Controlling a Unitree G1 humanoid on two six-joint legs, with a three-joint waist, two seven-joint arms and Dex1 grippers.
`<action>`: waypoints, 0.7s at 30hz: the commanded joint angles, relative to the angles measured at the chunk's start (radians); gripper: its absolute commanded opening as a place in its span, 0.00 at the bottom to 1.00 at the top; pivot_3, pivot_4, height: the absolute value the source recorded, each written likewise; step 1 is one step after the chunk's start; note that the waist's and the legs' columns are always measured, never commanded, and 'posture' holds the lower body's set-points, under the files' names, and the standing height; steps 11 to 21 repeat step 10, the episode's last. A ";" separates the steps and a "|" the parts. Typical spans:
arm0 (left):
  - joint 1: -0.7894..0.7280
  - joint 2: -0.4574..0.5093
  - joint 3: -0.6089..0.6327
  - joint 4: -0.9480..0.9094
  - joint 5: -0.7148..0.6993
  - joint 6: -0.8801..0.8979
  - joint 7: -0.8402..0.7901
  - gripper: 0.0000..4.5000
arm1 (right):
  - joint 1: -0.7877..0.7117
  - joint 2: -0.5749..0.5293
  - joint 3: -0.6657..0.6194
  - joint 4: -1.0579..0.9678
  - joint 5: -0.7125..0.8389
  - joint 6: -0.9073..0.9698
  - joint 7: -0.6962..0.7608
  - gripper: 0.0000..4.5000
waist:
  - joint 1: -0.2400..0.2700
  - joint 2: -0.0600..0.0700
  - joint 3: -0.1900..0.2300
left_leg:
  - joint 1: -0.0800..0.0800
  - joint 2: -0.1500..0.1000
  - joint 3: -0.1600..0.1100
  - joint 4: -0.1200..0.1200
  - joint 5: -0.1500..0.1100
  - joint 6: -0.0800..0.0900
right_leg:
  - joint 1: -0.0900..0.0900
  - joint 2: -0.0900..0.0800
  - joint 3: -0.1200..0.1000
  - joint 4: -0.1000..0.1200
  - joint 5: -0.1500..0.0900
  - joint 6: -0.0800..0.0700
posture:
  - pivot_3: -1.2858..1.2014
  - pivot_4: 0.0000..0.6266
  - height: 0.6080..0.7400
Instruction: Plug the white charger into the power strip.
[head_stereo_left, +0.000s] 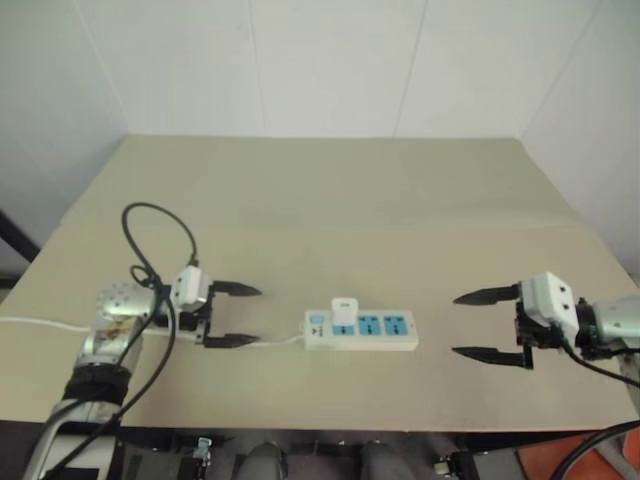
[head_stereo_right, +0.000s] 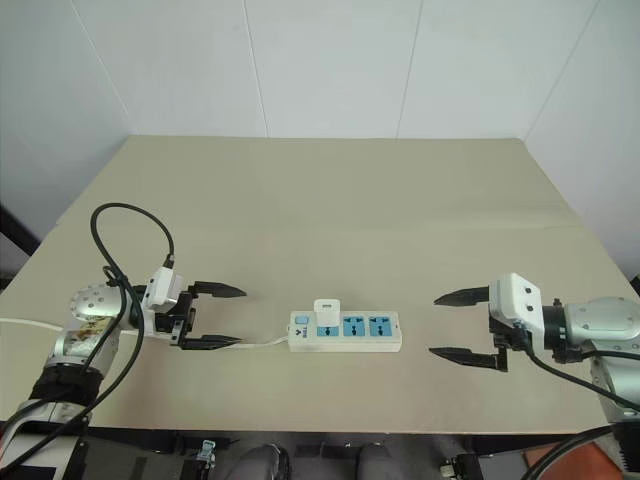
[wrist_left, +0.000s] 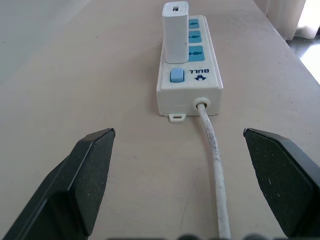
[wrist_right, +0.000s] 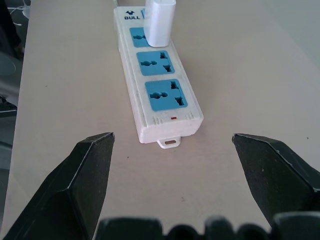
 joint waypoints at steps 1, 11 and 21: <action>-0.007 0.004 0.004 0.001 0.007 -0.019 0.004 1.00 | 0.011 -0.019 -0.048 -0.004 0.008 -0.016 0.001 1.00 | 0.000 0.000 0.000 | 0.000 0.000 0.000 0.000 0.000 0.000 | 0.000 0.000 0.000 0.000 0.000 0.000 | 0.52 0.24 1.00; -0.010 -0.011 -0.002 0.002 0.010 -0.015 0.002 1.00 | 0.010 -0.042 -0.040 -0.008 0.011 0.022 0.008 1.00 | 0.000 0.000 0.000 | 0.000 0.000 0.000 0.000 0.000 0.000 | 0.000 0.000 0.000 0.000 0.000 0.000 | 0.52 0.24 1.00; -0.010 -0.011 -0.002 0.002 0.010 -0.015 0.002 1.00 | 0.010 -0.042 -0.040 -0.008 0.011 0.022 0.008 1.00 | 0.000 0.000 0.000 | 0.000 0.000 0.000 0.000 0.000 0.000 | 0.000 0.000 0.000 0.000 0.000 0.000 | 0.52 0.24 1.00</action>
